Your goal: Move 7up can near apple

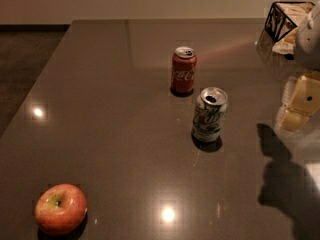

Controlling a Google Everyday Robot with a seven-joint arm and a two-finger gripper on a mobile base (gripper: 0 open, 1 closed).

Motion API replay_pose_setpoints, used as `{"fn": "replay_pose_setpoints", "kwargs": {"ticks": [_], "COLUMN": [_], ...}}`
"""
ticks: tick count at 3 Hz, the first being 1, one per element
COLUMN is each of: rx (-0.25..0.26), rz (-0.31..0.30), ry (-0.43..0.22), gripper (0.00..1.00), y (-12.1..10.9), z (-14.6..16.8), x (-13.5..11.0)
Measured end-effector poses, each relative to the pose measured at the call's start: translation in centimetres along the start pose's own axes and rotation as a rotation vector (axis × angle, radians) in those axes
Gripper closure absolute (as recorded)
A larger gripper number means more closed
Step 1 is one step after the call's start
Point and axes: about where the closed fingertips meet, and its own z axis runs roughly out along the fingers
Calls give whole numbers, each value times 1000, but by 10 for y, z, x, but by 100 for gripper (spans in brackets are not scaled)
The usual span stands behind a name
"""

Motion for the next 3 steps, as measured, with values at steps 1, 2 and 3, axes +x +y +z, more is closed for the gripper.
{"fn": "replay_pose_setpoints", "kwargs": {"ticks": [1,2,3], "rx": [0,-13,-26], "rz": [0,10,8], "ry": [0,-17,-59], "gripper": [0,0,0], "y": [0,-2,-4], "z": [0,11,30], "x": [0,-9,-28]}}
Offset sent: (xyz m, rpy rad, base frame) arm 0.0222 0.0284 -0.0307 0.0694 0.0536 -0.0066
